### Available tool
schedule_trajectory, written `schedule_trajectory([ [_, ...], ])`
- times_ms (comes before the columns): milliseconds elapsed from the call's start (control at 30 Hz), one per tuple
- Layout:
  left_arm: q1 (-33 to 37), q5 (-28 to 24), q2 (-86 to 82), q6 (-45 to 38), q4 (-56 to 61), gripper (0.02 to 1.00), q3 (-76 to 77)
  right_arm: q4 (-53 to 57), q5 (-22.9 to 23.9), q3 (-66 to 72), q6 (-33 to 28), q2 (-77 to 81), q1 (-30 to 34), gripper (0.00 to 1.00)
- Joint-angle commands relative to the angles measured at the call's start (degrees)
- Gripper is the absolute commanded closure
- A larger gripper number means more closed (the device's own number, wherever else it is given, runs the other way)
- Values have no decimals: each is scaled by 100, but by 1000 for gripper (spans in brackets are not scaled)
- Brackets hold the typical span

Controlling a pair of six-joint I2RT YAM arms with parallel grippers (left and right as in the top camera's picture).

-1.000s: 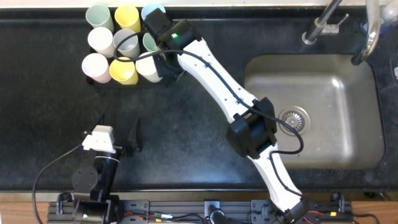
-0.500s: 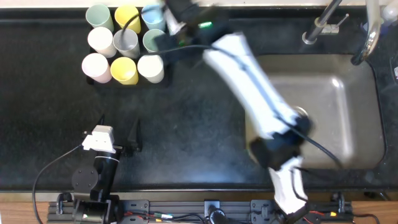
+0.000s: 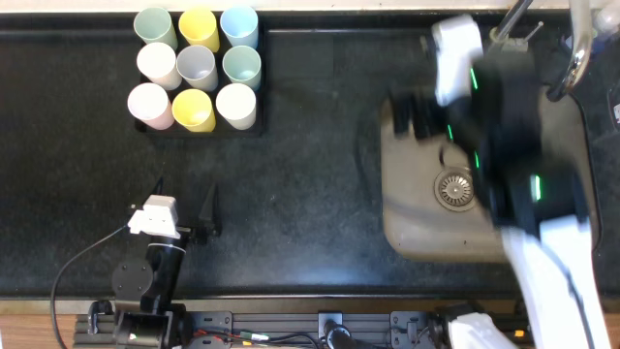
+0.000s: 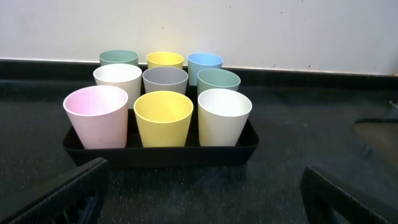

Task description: Store Cups

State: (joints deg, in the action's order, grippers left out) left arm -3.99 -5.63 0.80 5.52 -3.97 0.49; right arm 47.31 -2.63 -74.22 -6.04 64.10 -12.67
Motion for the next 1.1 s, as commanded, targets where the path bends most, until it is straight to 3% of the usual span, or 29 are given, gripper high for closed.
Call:
schedule_trajectory([
  [33, 61, -76, -31, -103, -24, 18, -2, -1032, -50, 1847, 66, -1821, 48, 3],
  [267, 61, -76, -31, -103, -24, 18, -2, -2846, -48, 4551, 92, -4524, 240, 3],
  [533, 61, -76, -31, -103, -24, 18, -2, -3899, -52, 6089, 94, -6157, 1008, 3],
  [867, 61, -76, -31, -103, -24, 18, -2, -4732, -92, 7300, 92, -6393, 776, 3],
  [1100, 61, -76, -31, -103, -24, 18, -2, -4304, 76, 7394, 90, -6389, 798, 5],
])
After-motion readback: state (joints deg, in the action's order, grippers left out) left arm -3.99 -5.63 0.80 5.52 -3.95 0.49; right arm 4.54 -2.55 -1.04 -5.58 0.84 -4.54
